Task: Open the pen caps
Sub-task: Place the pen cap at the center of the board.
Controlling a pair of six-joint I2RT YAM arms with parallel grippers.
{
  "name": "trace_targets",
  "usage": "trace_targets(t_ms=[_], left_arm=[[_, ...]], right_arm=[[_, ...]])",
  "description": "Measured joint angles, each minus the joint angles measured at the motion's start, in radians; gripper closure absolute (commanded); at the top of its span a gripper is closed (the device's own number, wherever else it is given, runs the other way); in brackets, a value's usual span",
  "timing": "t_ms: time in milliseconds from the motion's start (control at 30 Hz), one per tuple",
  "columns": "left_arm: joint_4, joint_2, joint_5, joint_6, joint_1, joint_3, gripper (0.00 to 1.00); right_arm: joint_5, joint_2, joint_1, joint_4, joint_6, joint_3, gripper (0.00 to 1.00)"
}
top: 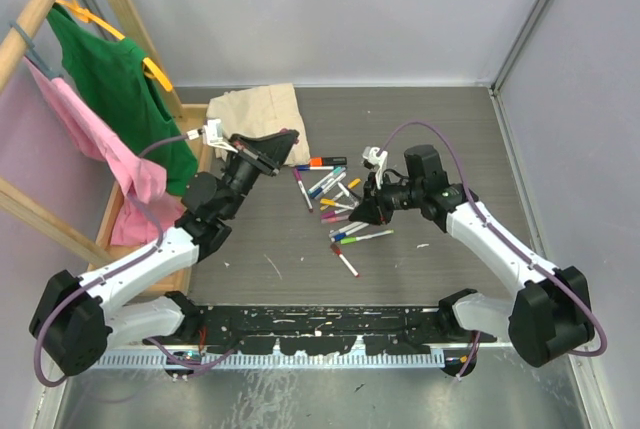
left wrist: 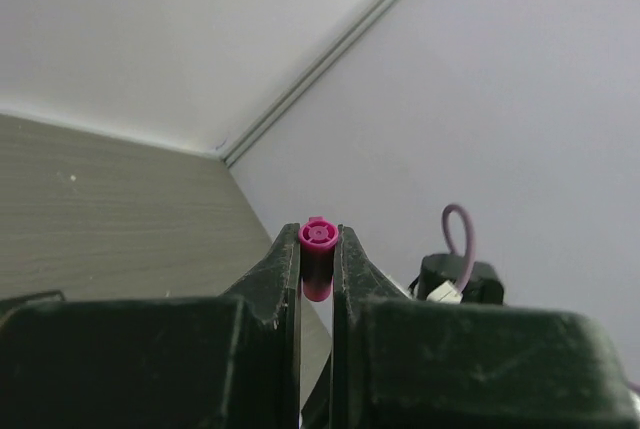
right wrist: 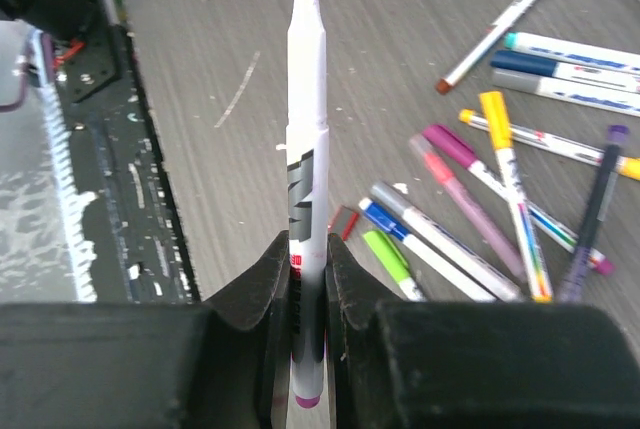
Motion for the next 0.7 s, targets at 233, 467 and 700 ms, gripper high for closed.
trace_targets(t_ms=[233,467,700], left_arm=[[-0.145,-0.068,0.067,0.043,0.000,-0.065,0.94],[-0.278,-0.112,0.092,0.054,0.000,-0.142,0.95],[-0.530,-0.109,0.016,0.076,0.000,-0.158,0.96]], right_arm=[[0.175,-0.033,0.000,-0.012,-0.045,0.005,1.00],[0.303,-0.033,-0.043,-0.014,-0.050,0.016,1.00],[0.398,-0.003,-0.116,-0.008,-0.009,0.016,1.00]])
